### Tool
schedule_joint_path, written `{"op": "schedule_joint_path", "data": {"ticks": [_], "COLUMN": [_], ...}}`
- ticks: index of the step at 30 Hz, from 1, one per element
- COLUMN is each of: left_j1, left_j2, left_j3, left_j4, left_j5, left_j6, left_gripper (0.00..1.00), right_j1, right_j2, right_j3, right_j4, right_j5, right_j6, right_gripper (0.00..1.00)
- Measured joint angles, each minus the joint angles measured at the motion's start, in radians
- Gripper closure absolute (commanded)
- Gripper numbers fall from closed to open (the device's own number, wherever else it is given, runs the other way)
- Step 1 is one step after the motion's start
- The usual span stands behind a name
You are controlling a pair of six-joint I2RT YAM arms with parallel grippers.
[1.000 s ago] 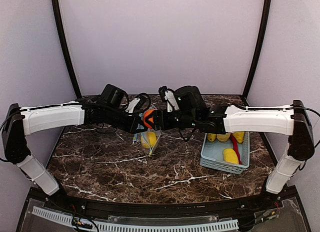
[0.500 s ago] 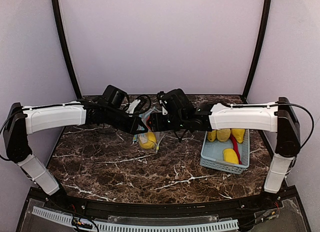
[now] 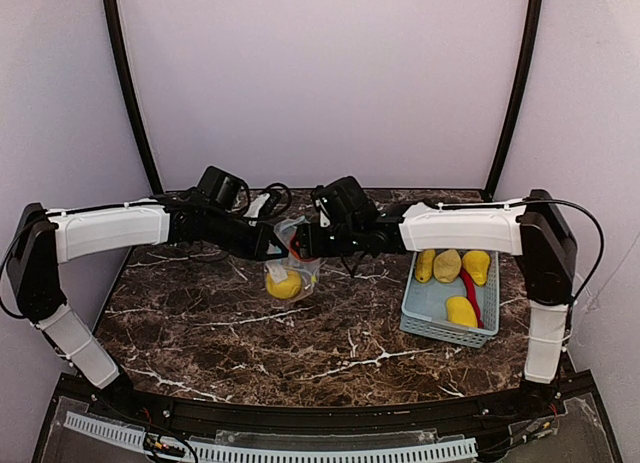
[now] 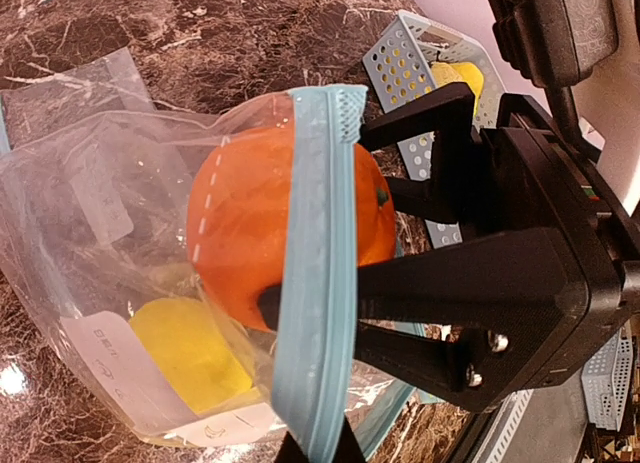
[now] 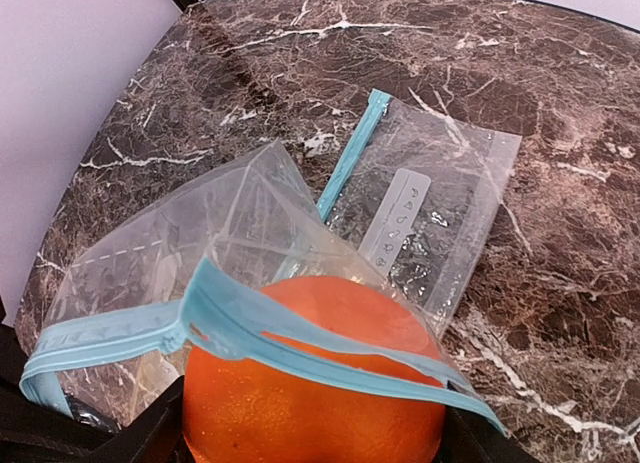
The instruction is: Place the food in the zip-top bag and seal the zipper
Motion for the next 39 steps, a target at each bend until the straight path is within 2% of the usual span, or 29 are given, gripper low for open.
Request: {"op": "schedule_joint_path", "data": {"ticks": [8,16,21,30,39], "left_j1": [0.016,0.039,0.066,0.083,0.085], "left_j2": [0.024,0.040,0.042,0.047,0.047], "left_j3": [0.000,-0.002,-0.005,-0.010,-0.010], "left_j4": [0.019,0.031,0.059,0.065,0.064], "left_j5": [0.037,0.079,0.104,0.112,0.101], "left_j6": [-0.033,-0.073,-0.103,-0.126,-0.126], "left_gripper": [0.99,0.99,0.99,0.99,0.99], "right_j1": [-0.024,-0.031,-0.035,-0.035,-0.035], "right_j2": [0.080,0.140,0.143,0.133,-0.027], "right_j3": [0.087,0.167,0.185,0.177,0.053], "right_j4": [0.005,0.007,0.006,0.000,-0.041], "right_j5": [-0.060,-0.100,-0.108,-0.133,-0.087], "right_j6": [0.004,0.004,0.002,0.001,-0.013], "right_gripper": [0.39,0.17,0.10,0.12,0.12]}}
